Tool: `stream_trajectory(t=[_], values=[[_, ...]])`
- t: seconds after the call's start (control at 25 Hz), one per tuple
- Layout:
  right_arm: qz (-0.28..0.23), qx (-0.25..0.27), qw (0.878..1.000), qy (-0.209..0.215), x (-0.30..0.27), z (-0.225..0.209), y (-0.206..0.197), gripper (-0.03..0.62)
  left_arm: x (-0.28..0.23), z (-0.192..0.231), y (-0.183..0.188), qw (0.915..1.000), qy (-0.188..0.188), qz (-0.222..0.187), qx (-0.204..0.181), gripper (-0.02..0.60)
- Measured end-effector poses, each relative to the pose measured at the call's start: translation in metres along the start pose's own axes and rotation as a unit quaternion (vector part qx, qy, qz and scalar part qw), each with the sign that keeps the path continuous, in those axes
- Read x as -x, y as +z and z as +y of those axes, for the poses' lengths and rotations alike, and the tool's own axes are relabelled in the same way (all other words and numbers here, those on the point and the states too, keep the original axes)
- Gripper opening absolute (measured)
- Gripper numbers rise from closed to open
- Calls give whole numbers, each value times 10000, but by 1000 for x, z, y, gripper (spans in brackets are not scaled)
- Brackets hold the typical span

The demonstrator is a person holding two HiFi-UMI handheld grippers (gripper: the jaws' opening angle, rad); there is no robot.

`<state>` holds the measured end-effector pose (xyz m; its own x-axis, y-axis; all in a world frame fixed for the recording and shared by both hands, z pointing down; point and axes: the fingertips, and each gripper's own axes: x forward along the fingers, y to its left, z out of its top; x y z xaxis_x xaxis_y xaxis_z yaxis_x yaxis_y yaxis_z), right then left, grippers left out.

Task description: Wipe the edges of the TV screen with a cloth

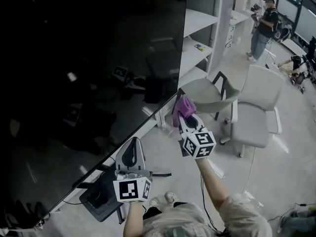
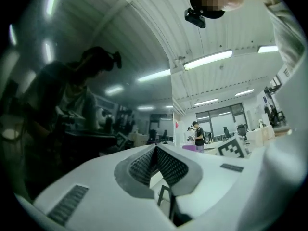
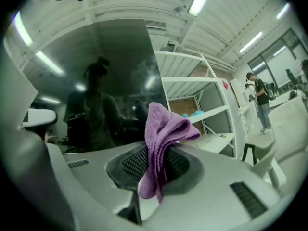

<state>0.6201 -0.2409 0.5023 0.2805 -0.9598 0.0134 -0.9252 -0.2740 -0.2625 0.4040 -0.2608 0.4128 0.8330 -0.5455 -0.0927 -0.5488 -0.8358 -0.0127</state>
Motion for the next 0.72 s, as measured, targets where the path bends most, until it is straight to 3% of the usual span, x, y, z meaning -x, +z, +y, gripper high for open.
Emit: stream_trajectory(t=[0.16,0.32,0.48,0.72], values=[[326,-505,9980,-206,-35,-23,-26,64,-16,-10,-7,9998,-150,97,-61,15],[703,-522,9960,-172,-60,-38,-52,64,-26,-19,-20,9996,-184,209,-54,15],[908,-249,9955,65,-76,-31,-61,64,-28,-17,-26,9994,-116,320,-37,15],[793,324,9953,458,-89,-11,-47,64,-25,-16,-39,9990,-53,441,-58,15]])
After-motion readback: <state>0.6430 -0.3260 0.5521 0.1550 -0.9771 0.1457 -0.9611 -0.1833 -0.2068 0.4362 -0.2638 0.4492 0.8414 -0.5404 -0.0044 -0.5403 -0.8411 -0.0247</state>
